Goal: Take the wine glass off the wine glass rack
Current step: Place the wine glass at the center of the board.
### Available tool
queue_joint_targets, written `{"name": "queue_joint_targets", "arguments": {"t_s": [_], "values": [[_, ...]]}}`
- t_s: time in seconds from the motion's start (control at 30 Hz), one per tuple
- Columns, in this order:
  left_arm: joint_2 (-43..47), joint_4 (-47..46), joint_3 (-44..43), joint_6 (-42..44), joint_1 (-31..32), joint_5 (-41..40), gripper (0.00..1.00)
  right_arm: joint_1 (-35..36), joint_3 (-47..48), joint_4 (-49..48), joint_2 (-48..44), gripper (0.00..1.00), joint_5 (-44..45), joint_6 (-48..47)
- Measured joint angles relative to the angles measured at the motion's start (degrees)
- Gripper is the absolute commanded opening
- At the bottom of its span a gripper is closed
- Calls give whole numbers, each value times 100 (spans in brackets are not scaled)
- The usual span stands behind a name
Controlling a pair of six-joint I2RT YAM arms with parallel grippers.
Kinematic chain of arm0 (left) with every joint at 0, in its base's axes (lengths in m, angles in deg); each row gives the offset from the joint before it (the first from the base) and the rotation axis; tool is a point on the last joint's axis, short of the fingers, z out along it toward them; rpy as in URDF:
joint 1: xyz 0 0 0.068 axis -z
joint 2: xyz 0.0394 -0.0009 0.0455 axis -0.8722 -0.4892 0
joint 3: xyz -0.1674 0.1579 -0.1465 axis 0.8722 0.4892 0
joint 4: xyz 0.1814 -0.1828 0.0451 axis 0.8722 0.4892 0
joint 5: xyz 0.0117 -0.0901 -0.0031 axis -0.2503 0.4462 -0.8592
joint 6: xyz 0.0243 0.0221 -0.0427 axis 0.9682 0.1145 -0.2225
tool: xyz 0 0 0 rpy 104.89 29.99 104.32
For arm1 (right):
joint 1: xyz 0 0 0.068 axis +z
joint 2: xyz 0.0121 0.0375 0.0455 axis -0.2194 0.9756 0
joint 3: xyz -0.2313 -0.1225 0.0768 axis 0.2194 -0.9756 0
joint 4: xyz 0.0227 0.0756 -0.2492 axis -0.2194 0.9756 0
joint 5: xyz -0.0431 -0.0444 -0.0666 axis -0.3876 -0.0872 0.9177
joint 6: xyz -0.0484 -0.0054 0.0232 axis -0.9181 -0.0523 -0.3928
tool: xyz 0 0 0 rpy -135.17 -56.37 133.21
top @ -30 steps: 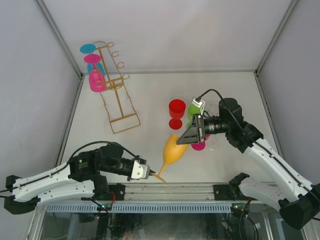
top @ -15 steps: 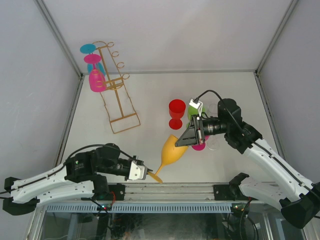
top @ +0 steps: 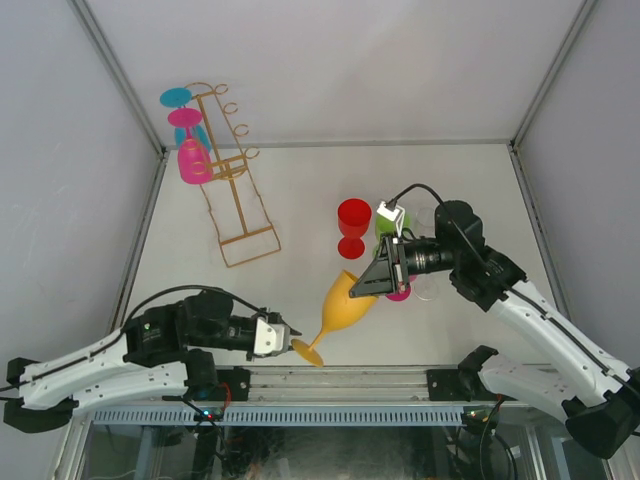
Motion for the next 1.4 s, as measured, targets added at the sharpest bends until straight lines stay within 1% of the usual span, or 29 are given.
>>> {"name": "queue_joint_targets", "arguments": {"t_s": [0.07,0.23,0.3,0.37,0.47,0.5,0.53,0.57,0.7,0.93,1.07,1.2,1.3,1.4], "values": [[83,-46,0,-37,0,4,46,28,7,66,-31,0,81,-15],[87,-173,0,-146,0,-22,60,103,162,407,-68,0,433,-155],[66,-181,0,-203,0,-153,70,168,295,614,-76,0,695,-247],[81,-201,0,-297,0,-328,79,315,507,916,-94,0,1132,-435],[232,-380,20,-503,0,-748,86,599,765,1283,-157,0,1818,-699],[278,-444,42,-564,0,-881,90,691,815,1379,-186,0,2057,-782],[369,-525,74,-636,0,-1043,97,800,861,1499,-219,0,2365,-861],[446,-592,103,-717,0,-1222,100,896,879,1582,-238,0,2629,-925],[529,-887,232,-1174,-11,-1891,100,1320,957,1923,-212,0,3711,-1222],[562,-1154,546,-2017,-48,-2730,100,2293,1327,2312,87,0,5722,-1797],[905,-1213,678,-2566,-319,-3082,100,2455,1386,2472,350,0,6502,-1939],[1167,-1117,673,-3289,-1060,-3383,100,2470,1388,2538,708,0,6972,-1969],[1056,-708,605,-3716,-1615,-3526,100,2481,1388,2575,911,0,7145,-1987],[789,-308,476,-3965,-2352,-3357,100,2422,1388,2575,1163,0,7202,-2017]]}}
